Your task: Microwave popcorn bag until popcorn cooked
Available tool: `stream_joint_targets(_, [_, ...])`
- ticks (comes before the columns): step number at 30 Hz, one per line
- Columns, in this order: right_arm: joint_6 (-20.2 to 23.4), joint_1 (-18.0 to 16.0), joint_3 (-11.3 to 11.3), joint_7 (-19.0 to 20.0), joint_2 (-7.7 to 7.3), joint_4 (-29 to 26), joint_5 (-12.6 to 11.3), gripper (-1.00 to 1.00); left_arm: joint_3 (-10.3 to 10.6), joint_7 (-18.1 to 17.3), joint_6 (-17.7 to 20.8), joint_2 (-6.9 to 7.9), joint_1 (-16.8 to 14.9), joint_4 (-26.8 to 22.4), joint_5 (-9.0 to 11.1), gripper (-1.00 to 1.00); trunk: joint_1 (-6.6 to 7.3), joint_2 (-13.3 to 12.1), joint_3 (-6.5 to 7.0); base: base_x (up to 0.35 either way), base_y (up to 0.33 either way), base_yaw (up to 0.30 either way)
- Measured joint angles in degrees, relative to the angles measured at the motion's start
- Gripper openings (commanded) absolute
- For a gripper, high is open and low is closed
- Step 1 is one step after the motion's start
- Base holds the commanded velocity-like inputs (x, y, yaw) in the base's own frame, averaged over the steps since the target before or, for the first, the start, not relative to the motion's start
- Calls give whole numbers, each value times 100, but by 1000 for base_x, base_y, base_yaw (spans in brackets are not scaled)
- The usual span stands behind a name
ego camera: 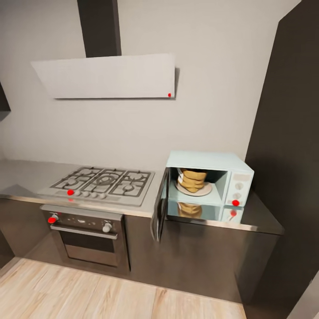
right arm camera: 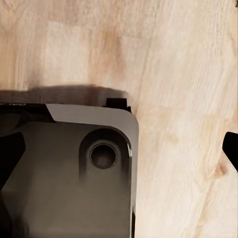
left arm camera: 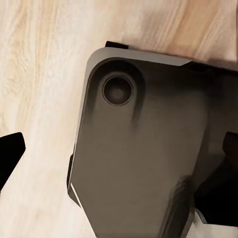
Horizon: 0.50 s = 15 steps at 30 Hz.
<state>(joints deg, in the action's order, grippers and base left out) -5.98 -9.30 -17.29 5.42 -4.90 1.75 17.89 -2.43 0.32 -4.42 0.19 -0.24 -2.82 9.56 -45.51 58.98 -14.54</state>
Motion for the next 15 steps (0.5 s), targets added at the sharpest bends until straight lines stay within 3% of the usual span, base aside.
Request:
stream_joint_targets(6, [-1, 5, 2, 17, 3, 0, 7, 100, 2, 0, 6, 0, 0, 0, -8, 100, 0, 0, 0, 321, 0, 0])
stream_joint_targets(11, [-1, 0, 2, 13, 2, 0, 0, 100, 27, -17, 20, -2, 0, -37, -43, 100, -3, -1, 0, 70, 0, 0])
stream_joint_targets(13, [-1, -2, 2, 7, 2, 0, -1, 100, 33, 19, 39, 13, -1, -330, -53, 100, -3, -1, 1, 7, 0, 0])
stream_joint_targets(15, [-1, -2, 2, 2, 0, 0, -1, 100, 18, 5, 351, 150, -4, -1162, -61, 100, -3, -1, 2, 2, 0, 0])
